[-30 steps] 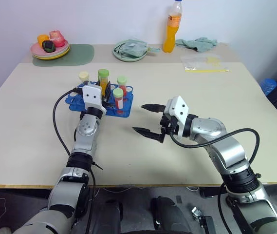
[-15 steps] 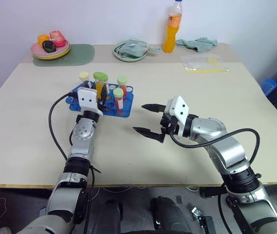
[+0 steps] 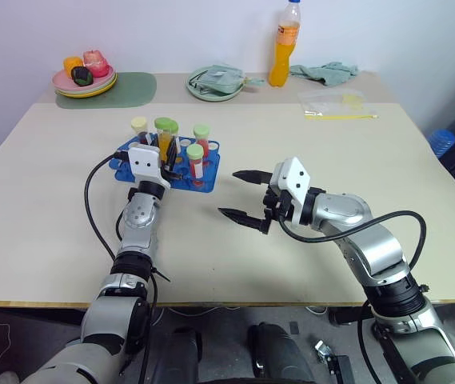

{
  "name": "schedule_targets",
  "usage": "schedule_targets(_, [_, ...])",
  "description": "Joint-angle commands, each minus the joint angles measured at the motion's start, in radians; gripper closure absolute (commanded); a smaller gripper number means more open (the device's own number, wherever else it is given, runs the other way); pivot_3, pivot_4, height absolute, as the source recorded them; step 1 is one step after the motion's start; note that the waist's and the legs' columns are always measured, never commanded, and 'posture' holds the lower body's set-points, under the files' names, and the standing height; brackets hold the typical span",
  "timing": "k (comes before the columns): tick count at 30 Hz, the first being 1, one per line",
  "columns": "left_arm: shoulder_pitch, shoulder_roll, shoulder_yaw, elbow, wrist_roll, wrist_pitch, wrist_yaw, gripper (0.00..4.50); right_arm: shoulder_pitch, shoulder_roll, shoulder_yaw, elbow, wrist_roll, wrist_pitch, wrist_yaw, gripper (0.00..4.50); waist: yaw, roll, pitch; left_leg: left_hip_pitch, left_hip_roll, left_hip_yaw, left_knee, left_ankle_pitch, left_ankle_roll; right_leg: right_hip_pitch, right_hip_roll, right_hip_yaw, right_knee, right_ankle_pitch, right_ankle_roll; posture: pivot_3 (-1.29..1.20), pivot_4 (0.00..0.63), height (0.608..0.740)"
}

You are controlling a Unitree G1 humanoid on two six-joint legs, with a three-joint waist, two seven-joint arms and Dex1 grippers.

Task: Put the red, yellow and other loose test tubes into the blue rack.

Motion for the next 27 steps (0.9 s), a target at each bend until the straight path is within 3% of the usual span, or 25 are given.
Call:
schedule_targets(1, [0.034,-0.011,0.021,-0.047,-0.032,-0.026,-0.029,3.21,-0.001,0.001,-0.017,-0.047,0.005,-0.008,-0.004,0.18,0.0,0.0,0.0,0.0,0.0,0.0,0.0,0.0,0.0,0.0,0.0,0.0,0.0,0.0,0.0,0.0,0.15,0.74])
schedule_targets(14, [0.112,-0.027,0.029,-0.129,-0.036,0.0,-0.026,3.21,-0.014,0.001,-0.007,-0.033,0.001,-0.018,0.01,0.18,-0.002,0.0,0.0,0.0,0.0,0.0,0.0,0.0,0.0,0.0,0.0,0.0,0.0,0.0,0.0,0.0,0.15,0.74])
schedule_targets(17, [0.112,-0.027,0.03,-0.134,-0.039,0.009,-0.028,2.17,-0.017,0.002,-0.007,-0.029,-0.001,-0.02,0.013,0.18,-0.002,0.0,0.0,0.0,0.0,0.0,0.0,0.0,0.0,0.0,0.0,0.0,0.0,0.0,0.0,0.0,0.15,0.74])
schedule_targets(20, [0.124,-0.014,0.034,-0.185,-0.048,0.041,-0.033,0.79,-0.019,0.004,-0.008,-0.025,-0.003,-0.021,0.013,0.18,-0.001,0.0,0.0,0.0,0.0,0.0,0.0,0.0,0.0,0.0,0.0,0.0,0.0,0.0,0.0,0.0,0.15,0.74])
schedule_targets(27, [0.324,0.097,0.055,-0.651,-0.174,0.338,-0.104,0.79,-0.003,-0.011,-0.03,-0.034,0.004,-0.015,0.012,0.18,-0.008,0.0,0.0,0.001,0.001,0.0,-0.001,0.0,0.0,0.0,0.0,0.0,0.001,0.0,0.0,0.0,0.15,0.74])
